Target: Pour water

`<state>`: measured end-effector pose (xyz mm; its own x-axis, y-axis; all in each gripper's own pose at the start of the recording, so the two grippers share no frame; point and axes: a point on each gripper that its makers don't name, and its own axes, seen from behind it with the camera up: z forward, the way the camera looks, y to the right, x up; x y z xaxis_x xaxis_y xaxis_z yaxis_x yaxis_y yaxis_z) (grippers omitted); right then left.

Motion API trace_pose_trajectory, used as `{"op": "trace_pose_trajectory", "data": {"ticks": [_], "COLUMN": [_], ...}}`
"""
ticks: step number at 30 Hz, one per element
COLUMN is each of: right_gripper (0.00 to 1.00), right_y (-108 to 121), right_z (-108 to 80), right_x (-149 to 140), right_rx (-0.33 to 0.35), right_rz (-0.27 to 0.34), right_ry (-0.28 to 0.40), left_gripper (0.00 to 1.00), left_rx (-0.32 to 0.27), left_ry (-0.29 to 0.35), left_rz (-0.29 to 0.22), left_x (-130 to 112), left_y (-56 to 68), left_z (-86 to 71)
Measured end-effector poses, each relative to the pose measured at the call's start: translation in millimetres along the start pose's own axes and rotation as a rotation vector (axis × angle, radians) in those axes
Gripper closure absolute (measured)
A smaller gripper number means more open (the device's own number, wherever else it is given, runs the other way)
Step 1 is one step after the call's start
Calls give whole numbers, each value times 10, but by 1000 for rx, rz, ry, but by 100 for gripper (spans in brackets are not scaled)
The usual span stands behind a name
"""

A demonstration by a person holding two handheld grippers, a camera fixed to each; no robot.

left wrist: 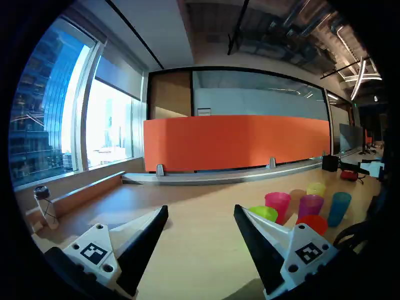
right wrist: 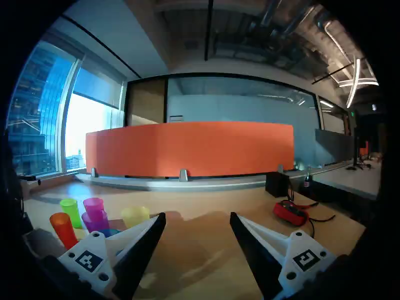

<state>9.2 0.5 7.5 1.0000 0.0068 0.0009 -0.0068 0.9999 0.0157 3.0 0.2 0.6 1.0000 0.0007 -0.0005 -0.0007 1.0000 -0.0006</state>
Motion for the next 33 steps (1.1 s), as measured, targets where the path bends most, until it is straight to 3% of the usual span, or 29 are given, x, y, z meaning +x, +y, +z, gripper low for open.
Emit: {"op": "trace_pose_trajectory", "data": {"ticks": [23,33], "right_gripper": [1,1], "right_y": [-61,-85], "right_z": [221,290], "right_x": [1337,1764], "right_rx": [93,116], "right_rz": [-31,-49], "right_ry": [17,17], "left_gripper": [2,2], "left_rx": [-108,-150], "left_ry": [10,25], "left_rz": [-39,-44], "left_x": [1378,1905], "left_y": [187,219], "left_z": [351,479]}}
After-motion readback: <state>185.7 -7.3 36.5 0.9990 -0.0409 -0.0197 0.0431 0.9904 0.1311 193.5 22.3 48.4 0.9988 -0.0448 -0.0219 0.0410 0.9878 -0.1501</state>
